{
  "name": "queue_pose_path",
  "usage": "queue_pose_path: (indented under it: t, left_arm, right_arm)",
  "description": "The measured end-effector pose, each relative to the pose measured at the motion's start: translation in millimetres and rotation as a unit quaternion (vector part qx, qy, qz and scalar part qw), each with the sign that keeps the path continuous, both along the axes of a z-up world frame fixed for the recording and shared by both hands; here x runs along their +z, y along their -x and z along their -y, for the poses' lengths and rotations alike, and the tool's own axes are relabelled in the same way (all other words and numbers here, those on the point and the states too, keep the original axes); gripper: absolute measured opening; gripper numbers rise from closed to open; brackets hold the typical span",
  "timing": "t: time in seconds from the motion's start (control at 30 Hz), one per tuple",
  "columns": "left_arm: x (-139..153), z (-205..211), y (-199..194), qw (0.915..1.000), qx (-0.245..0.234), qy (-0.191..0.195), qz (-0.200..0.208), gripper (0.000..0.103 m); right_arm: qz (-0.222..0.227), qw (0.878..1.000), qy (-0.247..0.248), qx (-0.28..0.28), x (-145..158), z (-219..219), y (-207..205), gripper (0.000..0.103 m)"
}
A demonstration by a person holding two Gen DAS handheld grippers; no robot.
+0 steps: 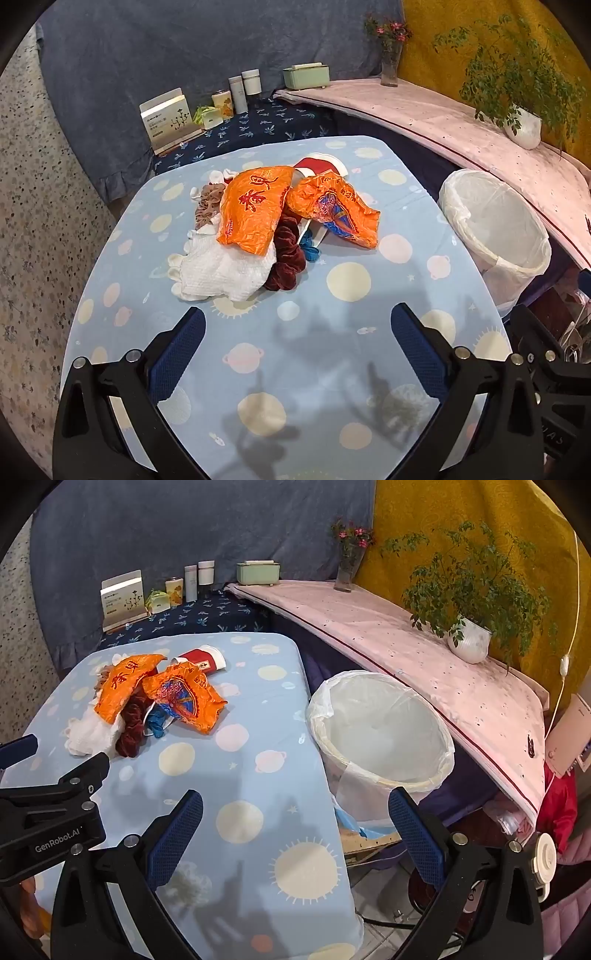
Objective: Collect trash
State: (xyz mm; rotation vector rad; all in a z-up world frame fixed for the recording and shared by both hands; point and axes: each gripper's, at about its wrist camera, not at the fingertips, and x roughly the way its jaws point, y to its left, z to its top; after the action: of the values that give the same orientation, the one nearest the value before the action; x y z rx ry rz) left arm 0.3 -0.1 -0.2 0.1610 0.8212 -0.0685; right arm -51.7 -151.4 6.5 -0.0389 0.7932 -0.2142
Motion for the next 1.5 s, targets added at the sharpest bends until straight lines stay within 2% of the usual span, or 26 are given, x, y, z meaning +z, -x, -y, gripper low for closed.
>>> queue_pose_path:
  t: [0.3, 0.43, 0.87, 1.5]
  left_arm:
    - [-0.1, 0.2, 1.4, 1.0000, 0.002, 0.006, 0.003, 0.096]
    - [-0.3, 0.4, 1.5, 1.0000, 0.001, 0.007, 0.002, 0.096]
    - [-5.4, 0.8, -0.2, 1.0000, -0.003, 0.008, 0.000, 0.096]
    - [-6.0, -1.6, 1.1, 0.9999, 0.002, 0.010, 0.004, 0.096]
  right_arm:
    - [-0.004, 1.000, 0.002, 0.005, 1.0, -1.2, 1.4, 0.096]
    - [-0.002, 1.000, -0.003, 0.006, 11.2, 2.7, 2.1, 0.096]
    - [-0.002, 1.000, -0.013, -0.006, -1.9, 4.5, 1.2, 0.096]
    - [-0.001, 1.000, -0.017, -0.008, -2.3, 4.0, 1.0, 0.096]
